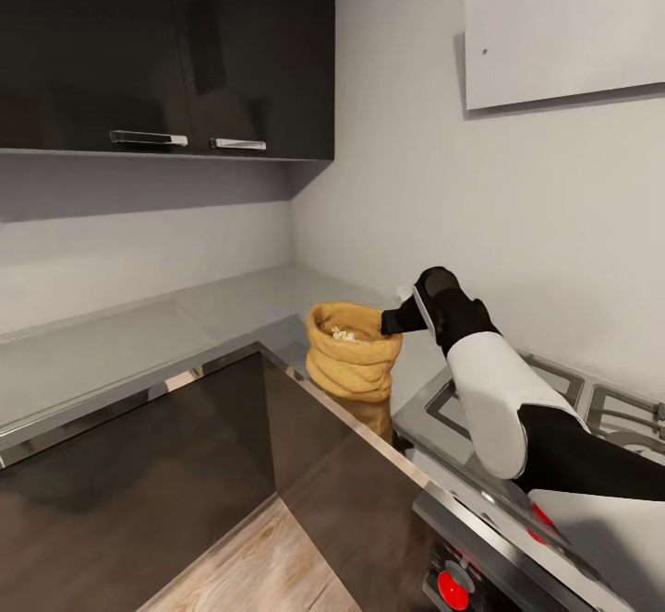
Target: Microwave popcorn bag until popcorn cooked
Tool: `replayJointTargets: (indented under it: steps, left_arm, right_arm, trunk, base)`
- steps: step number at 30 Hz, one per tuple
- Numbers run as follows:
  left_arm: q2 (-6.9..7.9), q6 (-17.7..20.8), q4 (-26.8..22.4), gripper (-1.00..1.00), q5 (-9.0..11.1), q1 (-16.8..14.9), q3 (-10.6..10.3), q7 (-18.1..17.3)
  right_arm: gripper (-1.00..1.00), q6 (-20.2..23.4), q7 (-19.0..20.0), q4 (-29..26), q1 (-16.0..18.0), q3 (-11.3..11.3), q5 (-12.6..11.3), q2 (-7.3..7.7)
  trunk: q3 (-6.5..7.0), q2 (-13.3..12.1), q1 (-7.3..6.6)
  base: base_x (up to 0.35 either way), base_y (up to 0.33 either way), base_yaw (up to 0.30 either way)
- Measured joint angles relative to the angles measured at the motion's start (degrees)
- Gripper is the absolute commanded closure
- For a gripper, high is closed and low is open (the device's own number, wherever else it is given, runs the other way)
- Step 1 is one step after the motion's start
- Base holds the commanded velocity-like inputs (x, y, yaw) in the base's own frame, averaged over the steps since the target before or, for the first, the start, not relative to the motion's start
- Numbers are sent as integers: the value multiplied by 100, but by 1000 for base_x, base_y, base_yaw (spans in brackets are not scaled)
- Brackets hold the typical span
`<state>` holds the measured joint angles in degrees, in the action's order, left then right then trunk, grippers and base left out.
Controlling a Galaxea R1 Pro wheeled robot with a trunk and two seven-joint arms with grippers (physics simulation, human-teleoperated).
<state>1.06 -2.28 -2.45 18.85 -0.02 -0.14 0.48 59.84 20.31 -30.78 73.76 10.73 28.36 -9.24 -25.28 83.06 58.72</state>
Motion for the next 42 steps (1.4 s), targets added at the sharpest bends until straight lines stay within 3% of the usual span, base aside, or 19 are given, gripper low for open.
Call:
replayJointTargets:
  steps: [18,26,42]
  left_arm:
    - [0,0,2,-100,0,0,0,0]
    - [-7,0,3,-100,-8,1,-6,0]
    - [-35,-144,-2,-100,-6,-2,8,4]
  right_arm:
    - [100,0,-12,-32,0,173,84,5]
    - [100,3,-10,-1389,1,184,56,-63]
    - [100,4,5,-1449,1,175,43,-46]
  trunk:
    - [-2,-1,1]
    - [-2,-1,0]
    - [-2,-2,4]
  base:
    - [0,0,0]
    - [0,0,0]
    - [-288,0,0]
